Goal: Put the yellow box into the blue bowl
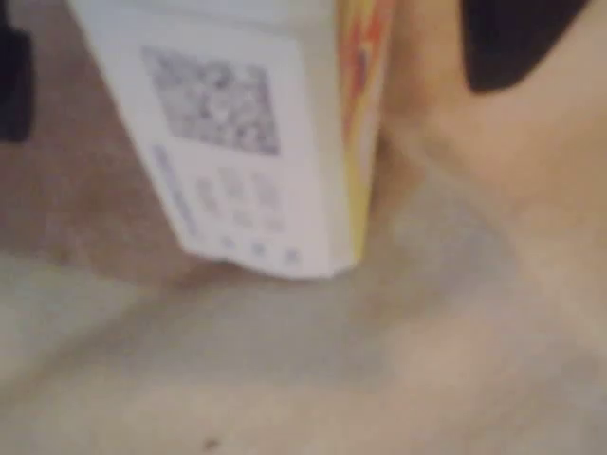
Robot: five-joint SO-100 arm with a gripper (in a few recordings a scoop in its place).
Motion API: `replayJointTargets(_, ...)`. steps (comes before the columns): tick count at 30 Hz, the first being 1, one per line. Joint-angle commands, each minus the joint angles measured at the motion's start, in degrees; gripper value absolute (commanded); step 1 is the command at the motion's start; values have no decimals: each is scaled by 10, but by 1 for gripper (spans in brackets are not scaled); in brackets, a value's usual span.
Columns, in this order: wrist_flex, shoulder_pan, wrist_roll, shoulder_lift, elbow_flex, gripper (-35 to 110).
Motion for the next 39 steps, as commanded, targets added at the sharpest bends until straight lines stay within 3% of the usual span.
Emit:
replayJointTargets(1,0,-4,2,10,-25,25)
replayJointTargets(14,0,-2,2,8,-25,24)
replayJointTargets(29,0,2,2,8,-25,0)
replayJointTargets(39,9,4,2,18,-30,0)
